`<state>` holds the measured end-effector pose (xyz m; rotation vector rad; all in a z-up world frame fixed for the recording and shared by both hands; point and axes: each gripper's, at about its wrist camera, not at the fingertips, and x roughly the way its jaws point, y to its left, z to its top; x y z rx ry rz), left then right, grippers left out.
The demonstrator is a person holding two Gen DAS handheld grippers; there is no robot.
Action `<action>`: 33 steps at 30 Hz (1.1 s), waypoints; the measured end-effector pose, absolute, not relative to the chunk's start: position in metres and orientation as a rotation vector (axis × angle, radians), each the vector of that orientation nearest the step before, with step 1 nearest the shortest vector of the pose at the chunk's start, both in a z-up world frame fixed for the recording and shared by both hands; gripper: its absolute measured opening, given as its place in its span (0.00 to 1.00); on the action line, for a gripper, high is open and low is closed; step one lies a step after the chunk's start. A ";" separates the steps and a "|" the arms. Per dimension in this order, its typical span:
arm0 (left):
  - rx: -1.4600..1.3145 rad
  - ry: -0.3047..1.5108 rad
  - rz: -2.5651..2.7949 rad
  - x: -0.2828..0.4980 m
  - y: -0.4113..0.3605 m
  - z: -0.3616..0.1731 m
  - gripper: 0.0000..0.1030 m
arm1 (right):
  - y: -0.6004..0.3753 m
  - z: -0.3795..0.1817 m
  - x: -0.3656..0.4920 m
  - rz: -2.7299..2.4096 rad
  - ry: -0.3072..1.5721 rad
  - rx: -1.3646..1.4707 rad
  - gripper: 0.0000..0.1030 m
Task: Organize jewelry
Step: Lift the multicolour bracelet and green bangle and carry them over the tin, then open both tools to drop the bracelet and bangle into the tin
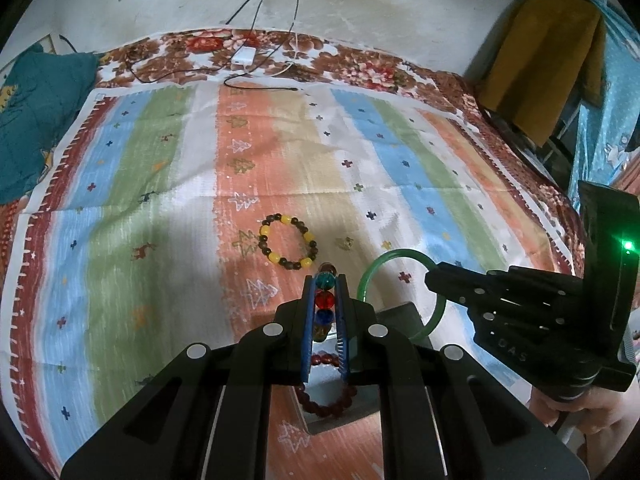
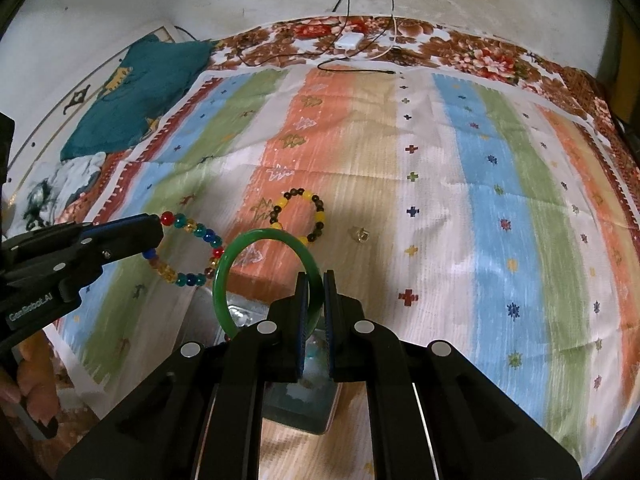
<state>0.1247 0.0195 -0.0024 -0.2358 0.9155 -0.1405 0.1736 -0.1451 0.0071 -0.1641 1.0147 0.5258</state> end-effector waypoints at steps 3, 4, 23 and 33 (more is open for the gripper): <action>-0.235 0.917 -0.141 0.123 0.018 -0.003 0.09 | -0.146 0.006 0.168 0.527 1.018 -0.163 0.08; -0.235 0.917 -0.141 0.121 0.018 -0.003 0.09 | -0.146 0.006 0.167 0.528 1.019 -0.163 0.08; -0.230 0.987 -0.152 0.101 0.004 -0.016 0.22 | -0.137 -0.014 0.134 0.618 1.103 -0.222 0.12; -0.243 0.996 -0.088 0.109 0.018 -0.026 0.43 | -0.146 -0.013 0.147 0.554 1.100 -0.184 0.35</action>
